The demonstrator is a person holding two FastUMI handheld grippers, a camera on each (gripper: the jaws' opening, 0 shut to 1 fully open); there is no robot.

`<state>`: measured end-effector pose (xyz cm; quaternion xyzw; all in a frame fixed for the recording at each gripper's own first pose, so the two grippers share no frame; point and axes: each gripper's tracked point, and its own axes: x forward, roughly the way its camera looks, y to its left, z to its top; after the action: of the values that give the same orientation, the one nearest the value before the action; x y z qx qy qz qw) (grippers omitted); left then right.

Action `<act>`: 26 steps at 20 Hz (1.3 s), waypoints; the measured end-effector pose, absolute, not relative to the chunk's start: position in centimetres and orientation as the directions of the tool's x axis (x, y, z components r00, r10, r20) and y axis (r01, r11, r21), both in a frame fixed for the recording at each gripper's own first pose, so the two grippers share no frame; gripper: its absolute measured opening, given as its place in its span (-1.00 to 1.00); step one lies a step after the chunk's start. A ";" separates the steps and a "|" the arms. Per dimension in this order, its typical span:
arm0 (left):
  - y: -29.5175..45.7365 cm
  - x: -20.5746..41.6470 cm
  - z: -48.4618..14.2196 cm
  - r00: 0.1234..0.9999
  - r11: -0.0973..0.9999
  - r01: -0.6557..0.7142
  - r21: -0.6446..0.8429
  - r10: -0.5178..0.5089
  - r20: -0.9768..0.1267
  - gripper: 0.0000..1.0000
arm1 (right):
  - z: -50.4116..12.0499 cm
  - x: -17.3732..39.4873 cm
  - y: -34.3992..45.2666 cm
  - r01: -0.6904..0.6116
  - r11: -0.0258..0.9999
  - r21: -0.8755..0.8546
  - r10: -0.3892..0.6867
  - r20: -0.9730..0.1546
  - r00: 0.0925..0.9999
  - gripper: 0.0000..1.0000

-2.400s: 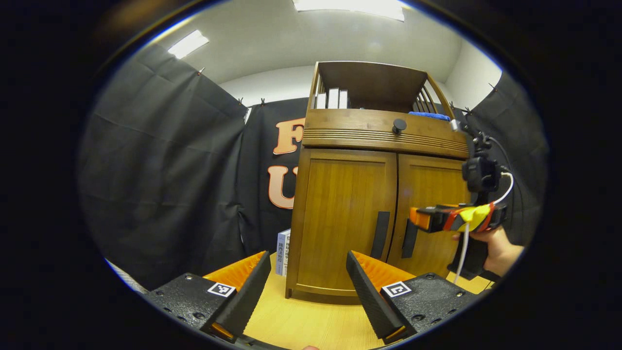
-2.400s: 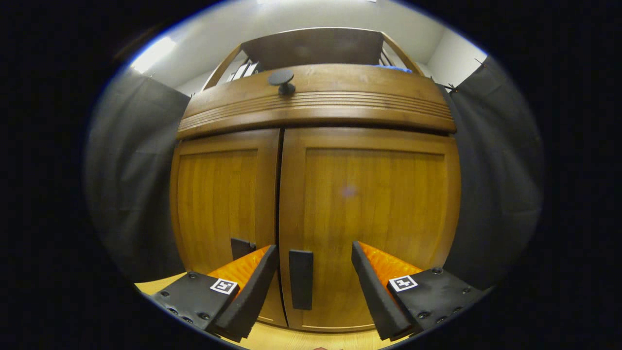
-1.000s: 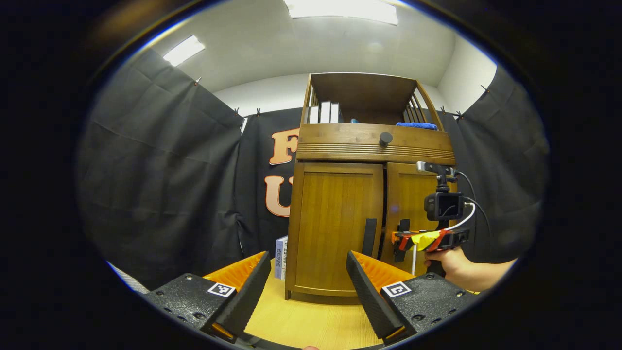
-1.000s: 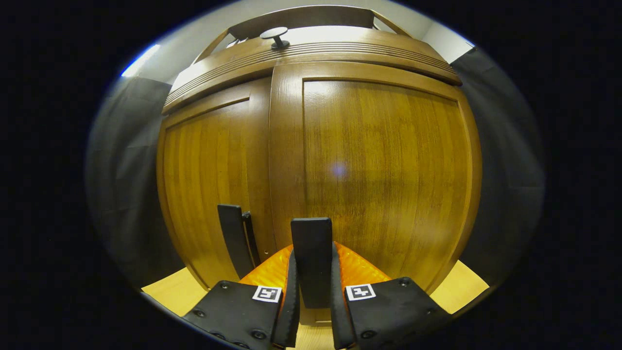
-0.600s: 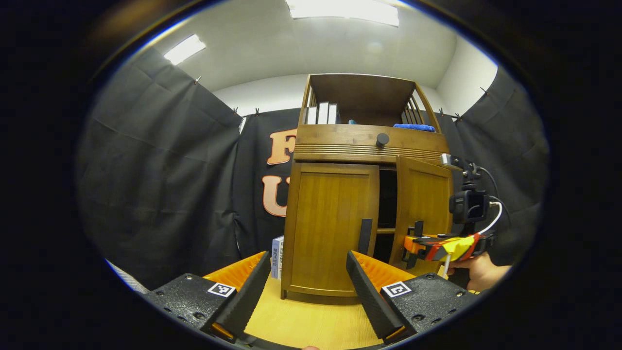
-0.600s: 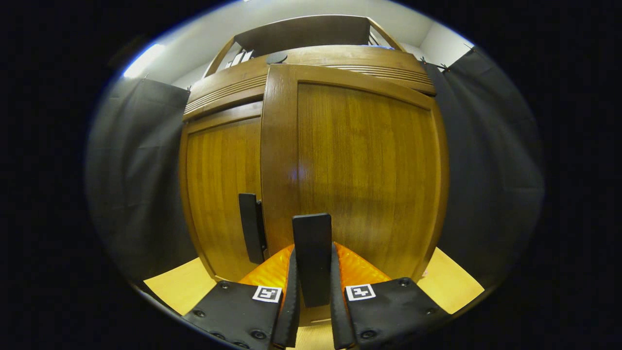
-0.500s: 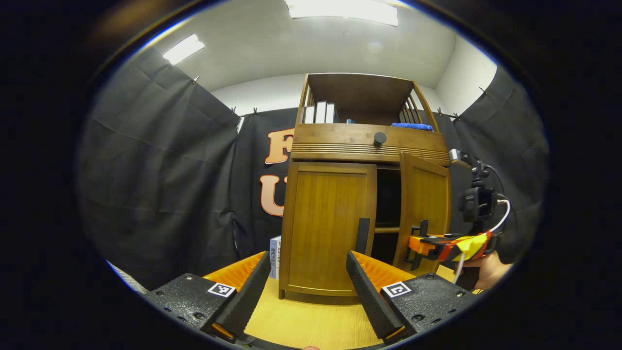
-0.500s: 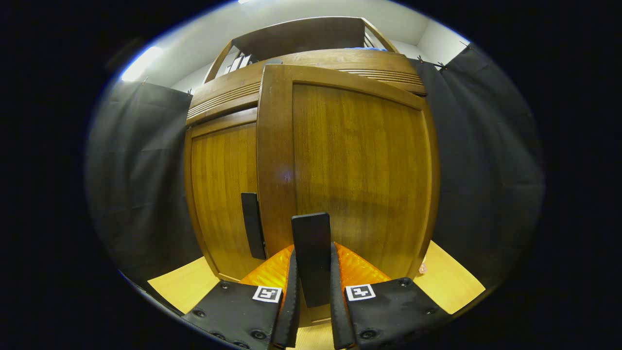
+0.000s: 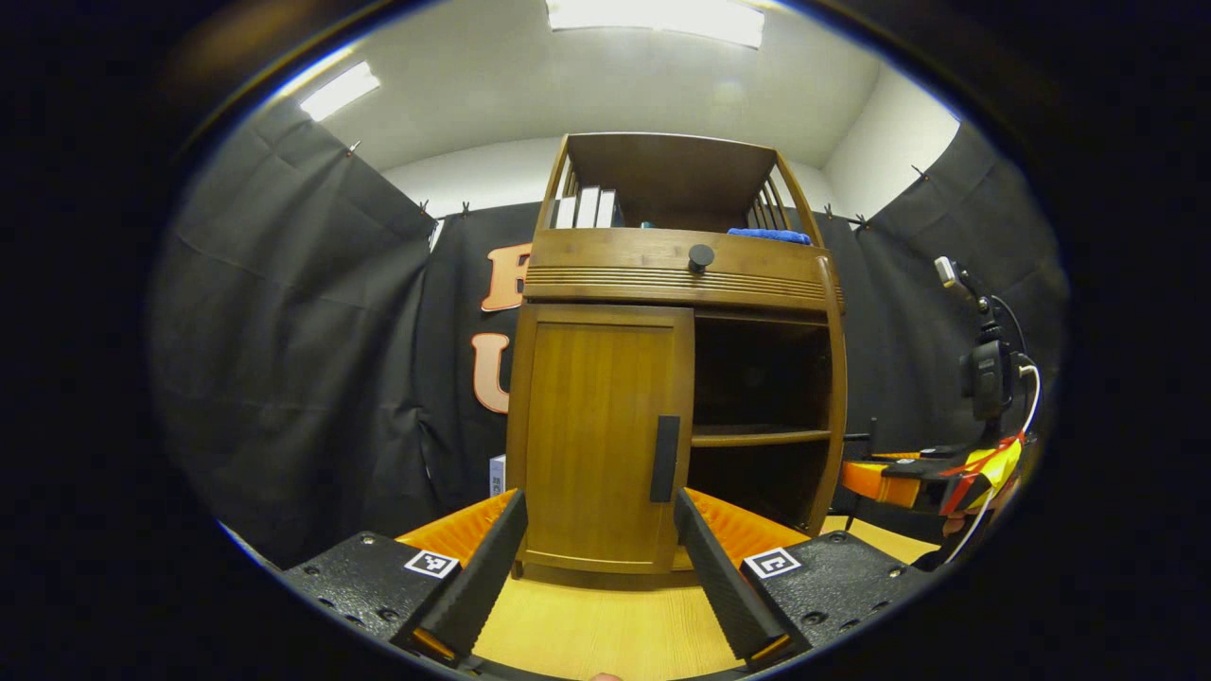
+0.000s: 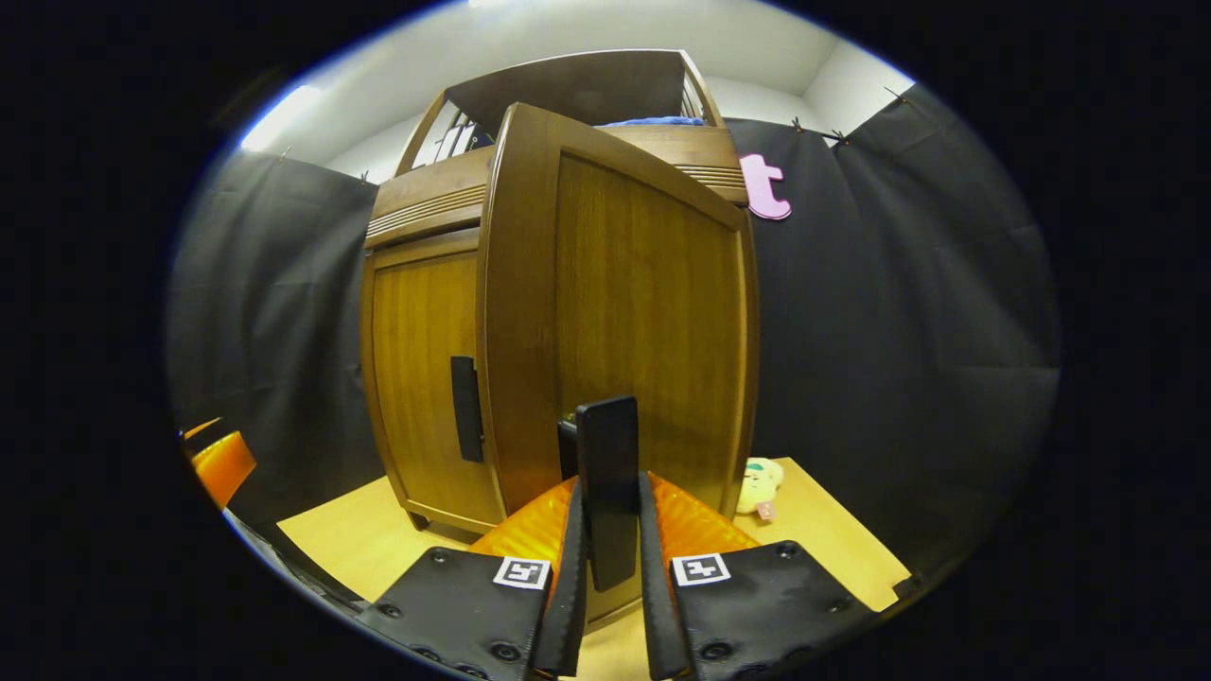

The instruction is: Open the right door of the double-door shoe cabinet with the right hand, and open the left door with the left hand.

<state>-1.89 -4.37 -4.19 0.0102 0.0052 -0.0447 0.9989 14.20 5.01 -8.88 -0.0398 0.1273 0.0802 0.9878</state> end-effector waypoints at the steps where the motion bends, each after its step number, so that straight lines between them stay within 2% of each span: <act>1: -4.7 -1.9 -4.4 0.995 0.995 0.099 0.017 -0.098 -0.012 0.96 | -9.0 13.6 4.5 -0.167 0.985 -0.048 0.148 -0.265 0.953 -0.28; 2: -5.0 -1.9 -4.4 0.994 0.994 0.108 0.016 -0.108 -0.013 0.92 | -8.9 13.1 4.1 -0.172 0.984 -0.040 0.156 -0.260 0.953 -0.33; 3: -5.3 -1.9 -4.5 0.993 0.993 0.116 0.017 -0.116 -0.014 0.89 | -8.7 13.0 3.8 -0.173 0.984 -0.041 0.157 -0.252 0.955 -0.24; 5: -5.7 -1.8 -4.7 0.992 0.992 0.125 0.022 -0.125 -0.018 0.94 | -8.6 12.8 2.9 -0.159 0.985 -0.067 0.138 -0.248 0.959 -0.24; 6: -5.8 -1.8 -4.7 0.992 0.992 0.126 0.022 -0.126 -0.021 0.89 | -8.5 12.7 2.4 -0.151 0.985 -0.081 0.126 -0.247 0.961 -0.43; 7: -5.8 -1.9 -4.8 0.992 0.992 0.128 0.018 -0.127 -0.019 0.89 | -8.1 12.4 2.0 -0.144 0.985 -0.091 0.119 -0.241 0.963 -0.43; 8: -6.0 -2.1 -4.8 0.991 0.991 0.133 0.014 -0.133 -0.018 0.96 | -7.9 12.2 1.7 -0.141 0.985 -0.098 0.115 -0.237 0.965 -0.34; 10: -6.0 -2.2 -4.8 0.991 0.991 0.135 0.014 -0.134 -0.018 0.89 | -7.9 12.0 1.3 -0.139 0.984 -0.108 0.110 -0.242 0.964 -0.34; 11: -5.9 -2.1 -4.8 0.991 0.991 0.135 0.013 -0.135 -0.017 0.94 | -7.8 12.0 1.2 -0.138 0.984 -0.112 0.107 -0.244 0.964 -0.33; 13: -6.0 -1.9 -4.9 0.991 0.991 0.135 0.013 -0.135 -0.018 0.83 | -7.7 11.8 0.5 -0.130 0.985 -0.117 0.098 -0.244 0.965 -0.33; 14: -5.9 -1.8 -5.0 0.991 0.991 0.135 0.014 -0.134 -0.021 0.89 | -7.6 11.6 0.0 -0.122 0.985 -0.120 0.090 -0.244 0.966 -0.24; 16: -5.8 -1.8 -5.3 0.991 0.991 0.134 0.017 -0.133 -0.029 0.83 | -7.4 11.6 -1.0 -0.102 0.987 -0.127 0.069 -0.242 0.968 -0.26; 17: -5.7 -1.7 -5.4 0.991 0.991 0.132 0.020 -0.131 -0.030 0.89 | -7.3 11.5 -1.7 -0.089 0.987 -0.132 0.056 -0.239 0.970 -0.27; 18: -5.6 -1.6 -5.4 0.991 0.991 0.131 0.021 -0.130 -0.028 0.89 | -7.0 11.5 -2.3 -0.084 0.987 -0.136 0.050 -0.234 0.971 -0.41; 20: -5.7 -1.3 -5.4 0.991 0.991 0.132 0.019 -0.131 -0.027 0.83 | -7.2 12.0 -3.6 -0.053 0.986 -0.160 0.015 -0.232 0.973 -0.46; 22: -5.9 -0.9 -5.8 0.990 0.991 0.135 0.016 -0.134 -0.035 0.89 | -7.4 12.6 -6.3 0.010 0.980 -0.199 -0.058 -0.237 0.970 -0.78; 23: -5.9 -1.0 -6.0 0.990 0.990 0.138 0.013 -0.138 -0.041 0.90 | -6.8 12.2 -6.8 0.008 0.986 -0.168 -0.046 -0.228 0.973 -0.54; 24: -6.0 -1.0 -6.2 0.989 0.990 0.140 0.011 -0.140 -0.046 0.92 | -6.9 12.4 -7.3 0.011 0.990 -0.141 -0.044 -0.235 0.971 -0.72; 26: -6.1 -0.9 -6.5 0.989 0.990 0.141 0.007 -0.141 -0.054 0.94 | -6.7 12.3 -8.2 0.007 0.995 -0.102 -0.031 -0.234 0.972 -0.77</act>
<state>-0.88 -6.07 -6.48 0.0056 0.0266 -0.0707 0.9971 12.34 -8.16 -6.68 -0.0501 0.1185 -0.0096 0.9916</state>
